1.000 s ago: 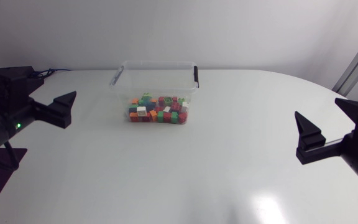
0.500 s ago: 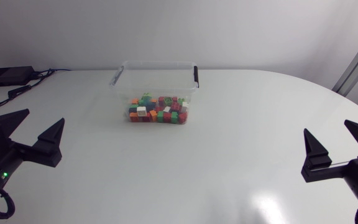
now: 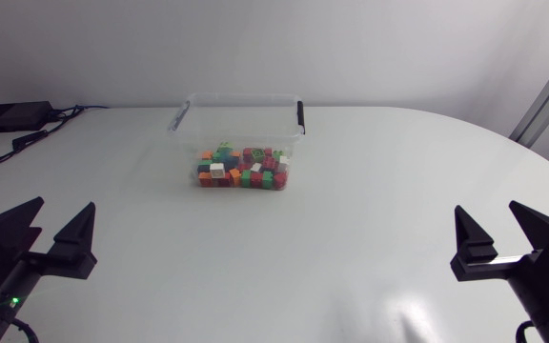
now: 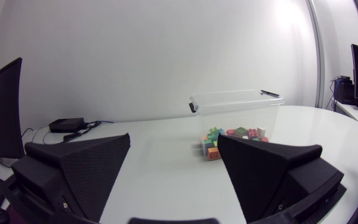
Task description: Place the duplo bricks in the container
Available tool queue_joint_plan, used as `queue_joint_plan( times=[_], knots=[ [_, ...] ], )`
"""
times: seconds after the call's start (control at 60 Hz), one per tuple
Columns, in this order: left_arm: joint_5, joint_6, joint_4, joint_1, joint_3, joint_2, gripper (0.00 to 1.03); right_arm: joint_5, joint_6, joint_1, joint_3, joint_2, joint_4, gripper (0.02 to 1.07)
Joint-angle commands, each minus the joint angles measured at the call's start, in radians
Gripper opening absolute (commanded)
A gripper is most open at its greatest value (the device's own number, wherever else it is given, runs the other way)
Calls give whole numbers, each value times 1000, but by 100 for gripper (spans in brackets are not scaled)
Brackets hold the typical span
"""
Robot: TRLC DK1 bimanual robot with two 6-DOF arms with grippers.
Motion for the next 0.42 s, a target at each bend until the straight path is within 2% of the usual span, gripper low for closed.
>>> queue_joint_plan(
  times=[0.0,0.1,0.4],
  knots=[
    [-10,-54,-9,8,-43,-42,98,-18,58,-20,-40,-13,26,102],
    [-18,-87,-22,8,-74,-97,98,-45,98,-43,-67,-25,45,102],
    [-18,-88,-22,8,-75,-97,99,-45,98,-43,-67,-25,46,102]
  ],
)
